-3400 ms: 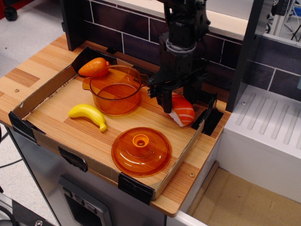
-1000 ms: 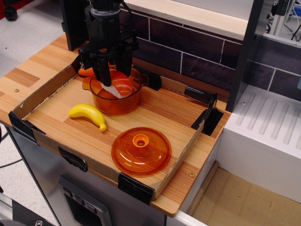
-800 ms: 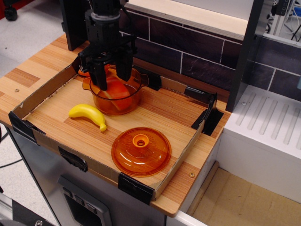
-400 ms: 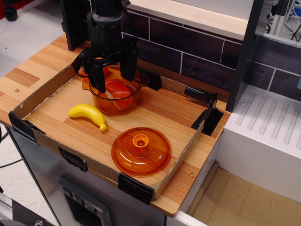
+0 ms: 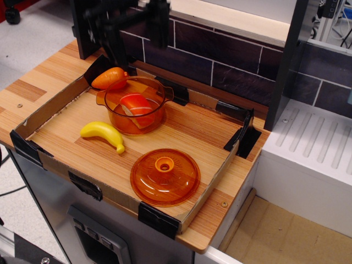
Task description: Put sushi in pot
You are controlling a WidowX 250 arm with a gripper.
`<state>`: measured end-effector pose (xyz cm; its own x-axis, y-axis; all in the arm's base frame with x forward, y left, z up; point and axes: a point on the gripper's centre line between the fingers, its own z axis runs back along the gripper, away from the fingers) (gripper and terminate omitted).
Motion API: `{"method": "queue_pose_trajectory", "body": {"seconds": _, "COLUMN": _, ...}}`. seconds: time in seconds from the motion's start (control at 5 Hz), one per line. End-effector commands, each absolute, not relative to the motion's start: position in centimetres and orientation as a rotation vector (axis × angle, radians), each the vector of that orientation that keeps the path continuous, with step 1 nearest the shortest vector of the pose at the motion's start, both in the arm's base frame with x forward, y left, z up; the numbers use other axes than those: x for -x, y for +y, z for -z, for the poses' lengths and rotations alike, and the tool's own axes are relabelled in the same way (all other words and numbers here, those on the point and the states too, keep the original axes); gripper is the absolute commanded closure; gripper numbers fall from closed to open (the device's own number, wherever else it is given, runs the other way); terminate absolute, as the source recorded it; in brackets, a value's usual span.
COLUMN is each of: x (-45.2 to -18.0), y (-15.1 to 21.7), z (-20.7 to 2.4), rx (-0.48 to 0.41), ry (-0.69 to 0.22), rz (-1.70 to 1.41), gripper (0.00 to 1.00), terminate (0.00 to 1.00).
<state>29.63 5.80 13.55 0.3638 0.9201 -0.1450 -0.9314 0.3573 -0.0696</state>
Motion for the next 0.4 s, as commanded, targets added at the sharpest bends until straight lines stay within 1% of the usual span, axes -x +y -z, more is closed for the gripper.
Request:
{"method": "queue_pose_trajectory", "body": {"seconds": 0.0, "x": -29.42, "y": 6.68, "z": -16.89, "rx": 0.157, "ry": 0.043, "rz": -1.14, "gripper": 0.0, "terminate": 0.0}}
{"method": "queue_pose_trajectory", "body": {"seconds": 0.2, "x": -29.42, "y": 6.68, "z": -16.89, "rx": 0.157, "ry": 0.043, "rz": -1.14, "gripper": 0.0, "terminate": 1.0}}
